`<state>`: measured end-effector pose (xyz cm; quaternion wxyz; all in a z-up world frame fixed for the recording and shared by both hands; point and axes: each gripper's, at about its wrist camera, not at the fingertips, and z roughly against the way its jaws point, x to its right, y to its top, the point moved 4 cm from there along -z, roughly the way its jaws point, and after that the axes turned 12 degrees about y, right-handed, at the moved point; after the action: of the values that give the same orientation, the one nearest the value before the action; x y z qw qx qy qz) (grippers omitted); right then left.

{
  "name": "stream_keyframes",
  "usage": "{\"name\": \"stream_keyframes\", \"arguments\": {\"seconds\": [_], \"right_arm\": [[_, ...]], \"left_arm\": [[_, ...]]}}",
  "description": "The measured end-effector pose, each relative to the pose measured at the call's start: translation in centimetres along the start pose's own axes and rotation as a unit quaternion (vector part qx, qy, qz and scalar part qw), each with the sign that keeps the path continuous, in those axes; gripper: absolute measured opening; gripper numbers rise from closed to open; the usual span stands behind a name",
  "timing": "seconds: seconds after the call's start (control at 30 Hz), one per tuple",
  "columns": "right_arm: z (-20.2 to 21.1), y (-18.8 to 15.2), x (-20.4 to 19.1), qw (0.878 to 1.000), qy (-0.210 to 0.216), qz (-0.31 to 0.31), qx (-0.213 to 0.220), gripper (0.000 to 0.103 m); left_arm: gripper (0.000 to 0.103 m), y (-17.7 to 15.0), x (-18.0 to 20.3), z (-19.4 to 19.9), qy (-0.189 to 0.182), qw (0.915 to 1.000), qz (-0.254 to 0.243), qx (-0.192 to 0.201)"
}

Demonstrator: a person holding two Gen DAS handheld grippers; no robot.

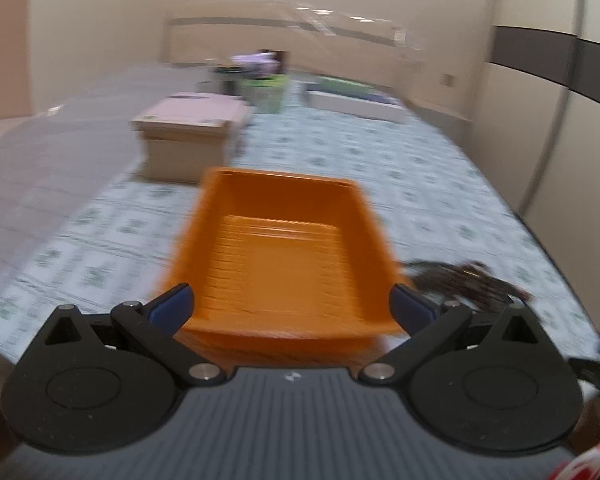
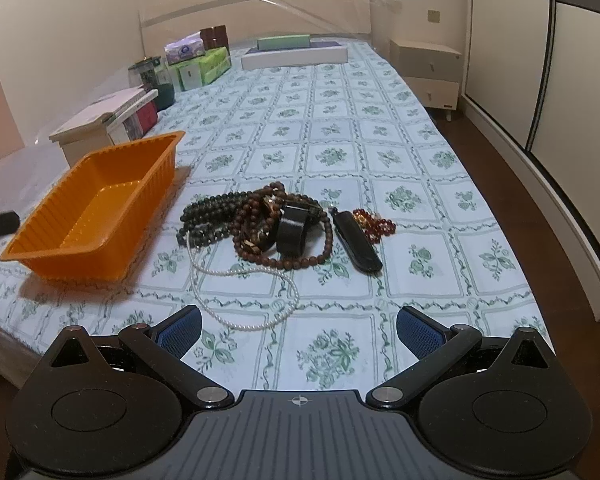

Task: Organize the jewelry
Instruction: 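Reach the left tool to the orange tray and grasp its rim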

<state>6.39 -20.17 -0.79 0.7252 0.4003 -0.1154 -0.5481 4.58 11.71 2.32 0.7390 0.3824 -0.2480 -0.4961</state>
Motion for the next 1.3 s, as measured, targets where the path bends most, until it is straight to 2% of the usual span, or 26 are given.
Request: {"name": "stream_keyframes", "arguments": {"seconds": [0.13, 0.23, 0.37, 0.43, 0.5, 0.73, 0.97, 1.3], "right_arm": [[-0.6, 0.3, -0.2, 1.0, -0.002, 0.004, -0.004, 0.103], [-1.0, 0.3, -0.3, 1.0, -0.004, 0.007, -0.009, 0.103], [-1.7, 0.2, -0.3, 1.0, -0.01, 0.009, -0.017, 0.103], [-2.2, 0.1, -0.3, 1.0, -0.012, 0.01, -0.024, 0.103], [-2.7, 0.0, -0.4, 0.999, -0.014, 0.011, -0.03, 0.103], [-4.7, -0.2, -1.2, 0.999, -0.006, 0.017, -0.048, 0.103], [-5.9, 0.2, -2.3, 0.998, 0.002, 0.03, -0.053, 0.103], [-6.2, 0.1, -1.9, 0.998, 0.003, 0.027, -0.056, 0.103]], "left_arm": [[0.103, 1.0, -3.3, -3.4, 0.026, 0.9993, 0.02, -0.016], [0.103, 0.6, -5.2, -5.9, 0.024, 0.9984, 0.032, -0.039], [0.101, -0.1, -6.3, -8.3, -0.015, 0.9962, 0.062, -0.059], [0.098, -0.4, -6.7, -8.8, -0.034, 0.995, 0.076, -0.055], [0.095, -0.6, -7.0, -9.3, -0.039, 0.9947, 0.075, -0.059], [0.074, -1.4, -7.3, -10.9, -0.065, 0.9909, 0.082, -0.085], [0.04, -2.1, -7.2, -11.8, -0.071, 0.9879, 0.09, -0.104], [0.016, -1.4, -6.5, -11.1, -0.048, 0.991, 0.068, -0.104]]}}
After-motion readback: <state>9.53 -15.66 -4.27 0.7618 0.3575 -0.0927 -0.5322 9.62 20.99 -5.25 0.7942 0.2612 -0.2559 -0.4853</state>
